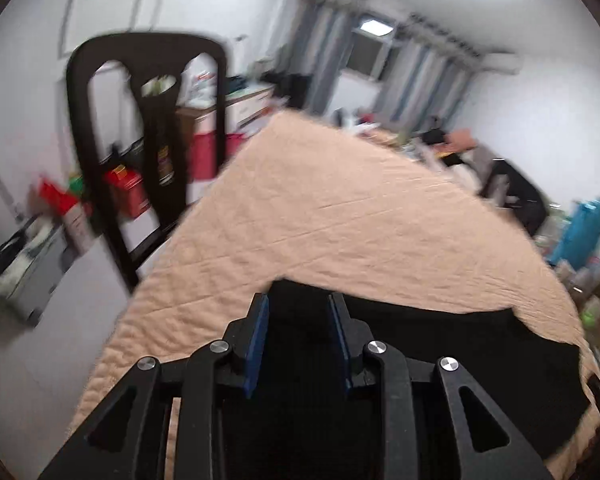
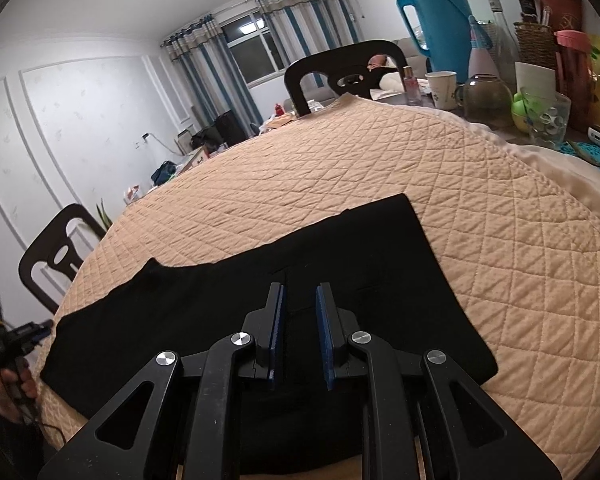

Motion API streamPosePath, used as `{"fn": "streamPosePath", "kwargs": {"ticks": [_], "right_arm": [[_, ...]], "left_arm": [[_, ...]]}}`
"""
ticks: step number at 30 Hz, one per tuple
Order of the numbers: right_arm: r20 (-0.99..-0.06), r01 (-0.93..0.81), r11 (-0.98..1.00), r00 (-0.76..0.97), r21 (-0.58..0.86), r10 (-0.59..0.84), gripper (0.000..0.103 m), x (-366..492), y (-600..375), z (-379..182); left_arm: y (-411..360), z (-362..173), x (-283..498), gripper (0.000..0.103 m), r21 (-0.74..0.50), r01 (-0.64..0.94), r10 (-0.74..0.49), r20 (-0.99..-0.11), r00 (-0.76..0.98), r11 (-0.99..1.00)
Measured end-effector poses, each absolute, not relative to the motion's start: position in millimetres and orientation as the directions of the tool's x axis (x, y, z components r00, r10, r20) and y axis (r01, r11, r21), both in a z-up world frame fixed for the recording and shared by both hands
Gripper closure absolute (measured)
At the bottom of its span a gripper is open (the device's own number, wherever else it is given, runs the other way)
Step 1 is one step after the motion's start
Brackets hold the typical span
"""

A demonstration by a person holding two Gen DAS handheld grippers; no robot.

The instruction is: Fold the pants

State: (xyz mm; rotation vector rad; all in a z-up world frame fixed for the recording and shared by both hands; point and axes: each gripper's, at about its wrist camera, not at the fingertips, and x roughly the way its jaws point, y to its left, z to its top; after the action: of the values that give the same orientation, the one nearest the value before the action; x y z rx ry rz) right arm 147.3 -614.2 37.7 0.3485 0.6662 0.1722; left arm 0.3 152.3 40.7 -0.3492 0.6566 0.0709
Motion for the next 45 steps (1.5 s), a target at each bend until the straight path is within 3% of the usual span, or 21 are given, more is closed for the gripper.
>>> {"fn": "streamPosePath", "kwargs": {"ticks": [3, 7, 12, 20, 25, 32, 36, 45], "right_arm": [[-0.577, -0.056, 0.927, 0.768, 0.372, 0.278, 0.086, 151.7, -611.1, 38.0], [-0.596, -0.071, 0.934, 0.752, 0.349, 0.28, 0.086, 167.4, -609.7, 37.3], [-0.69, 0.01, 0.947, 0.687, 0.322, 0.228, 0.081, 203.6, -628.8, 21.9], [-0.652, 0.003, 0.952, 0.73, 0.307, 0.208, 0.081, 172.6, -634.5, 29.4], [-0.649, -0.095, 0.979, 0.736, 0.181, 0.191, 0.081, 124.3, -603.7, 18.1], [-0.658, -0.123, 0.991, 0.743, 0.049, 0.125, 0.081, 111.3, -590.2, 19.4], [-0.615, -0.181, 0.981, 0.767, 0.063, 0.181, 0.081, 107.9, -573.7, 24.3], [-0.639, -0.136, 0.984, 0.749, 0.112, 0.177, 0.078, 117.6, -577.6, 16.2]], "left_arm": [[132.8, 34.9, 11.8, 0.07, -0.296, -0.11, -0.11, -0.636, 0.764, 0.949], [133.9, 8.6, 44.8, 0.071, -0.28, -0.169, -0.09, -0.719, 0.689, 0.945], [143.1, 17.8, 48.7, 0.071, -0.249, -0.223, -0.027, -0.72, 0.693, 0.942], [116.3, 27.0, 4.3, 0.07, -0.22, -0.129, -0.052, -0.666, 0.744, 0.967], [84.1, 23.6, -20.1, 0.064, -0.194, -0.028, -0.107, -0.647, 0.755, 0.981], [71.7, 14.1, -29.7, 0.064, -0.126, -0.028, -0.063, -0.664, 0.745, 0.992], [71.0, 13.1, -34.9, 0.063, -0.123, -0.049, -0.046, -0.667, 0.744, 0.991], [79.3, 9.8, -37.4, 0.063, -0.082, -0.122, 0.036, -0.67, 0.742, 0.989]]}}
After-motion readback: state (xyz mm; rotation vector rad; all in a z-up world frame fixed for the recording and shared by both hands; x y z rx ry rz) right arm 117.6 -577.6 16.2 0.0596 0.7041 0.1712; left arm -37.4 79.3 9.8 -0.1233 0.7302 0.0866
